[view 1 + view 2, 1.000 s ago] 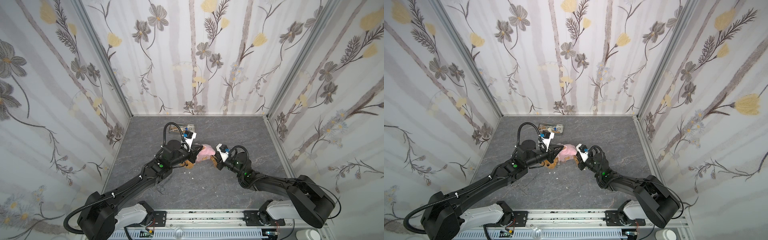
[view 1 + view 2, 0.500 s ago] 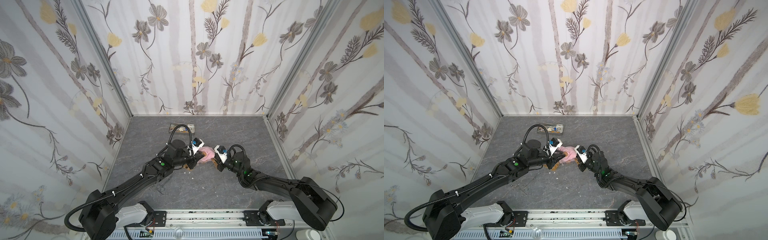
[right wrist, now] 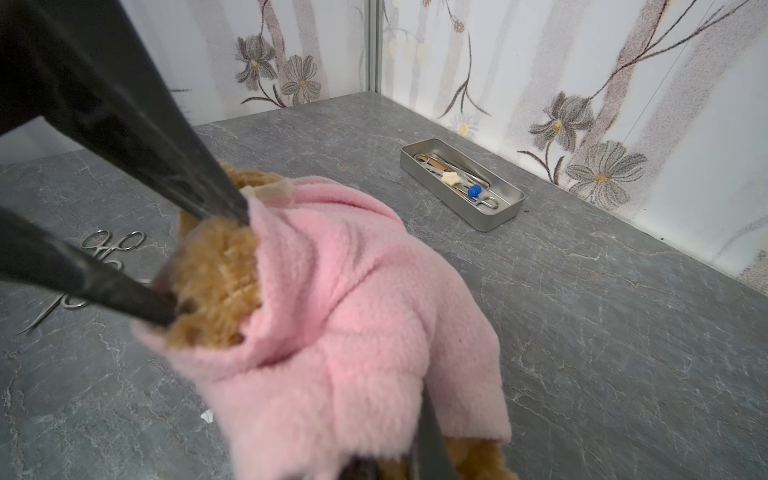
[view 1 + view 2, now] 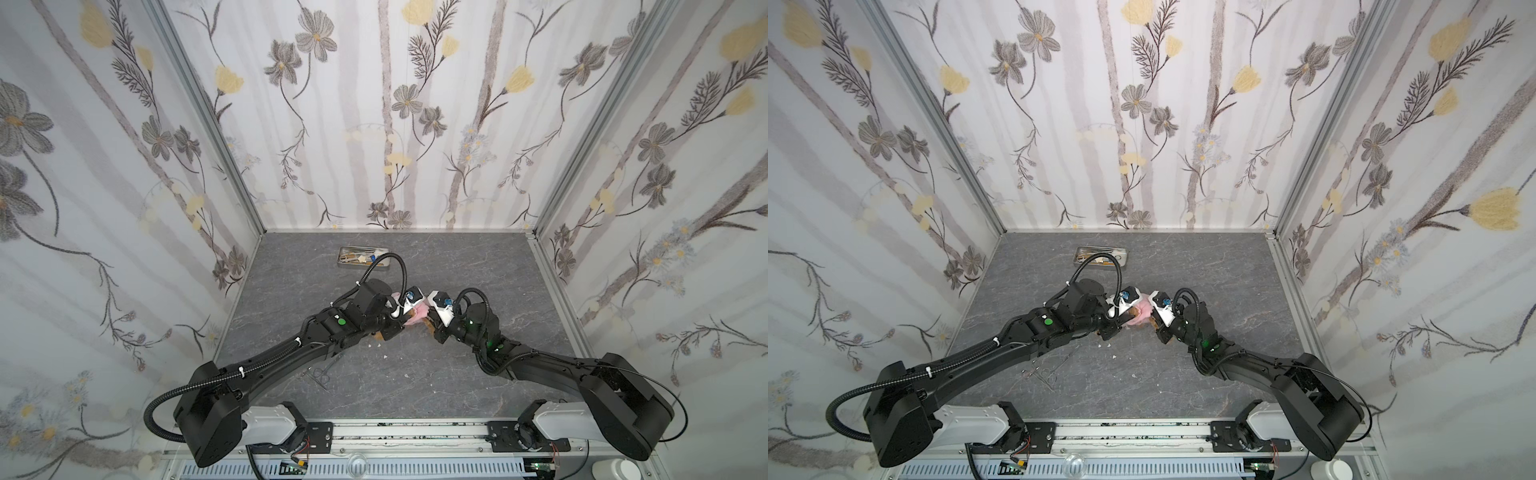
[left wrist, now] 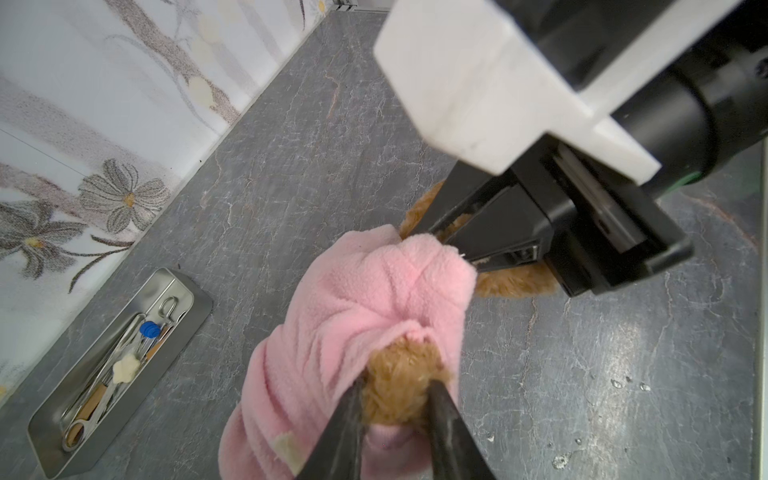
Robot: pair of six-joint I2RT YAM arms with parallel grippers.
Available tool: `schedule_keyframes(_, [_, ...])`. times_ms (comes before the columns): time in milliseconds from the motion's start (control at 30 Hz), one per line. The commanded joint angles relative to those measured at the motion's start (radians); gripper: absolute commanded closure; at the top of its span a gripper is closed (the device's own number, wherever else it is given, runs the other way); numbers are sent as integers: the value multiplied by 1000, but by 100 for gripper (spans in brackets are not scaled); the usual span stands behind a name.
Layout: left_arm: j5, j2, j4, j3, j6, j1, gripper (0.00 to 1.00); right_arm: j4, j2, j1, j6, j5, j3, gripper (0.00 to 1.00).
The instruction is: Dress the teddy bear
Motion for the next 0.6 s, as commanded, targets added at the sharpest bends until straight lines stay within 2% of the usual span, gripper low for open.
schedule_keyframes(0, [-35,29,-21,16,49,-3,67,72,-2,0,23,-36,9,100])
schedule_keyframes(267, [-39,157,-5,66,-9,-2,67,230,-8,15,125,-101,-31,100])
schedule_keyframes(333, [-42,184,10,73,-35,-1,73,263,-8,15,142,-108,-42,100])
schedule_keyframes(467, [-59,192,68,65,-100,5,97,275,-17,14,149,-98,-57,100])
schedule_keyframes(500, [-54,179,89,58,-118,10,100,270,-21,13,146,-87,-61,100])
schedule_keyframes(567, [-22,124,166,21,-183,27,100,247,-30,7,141,-53,-70,100])
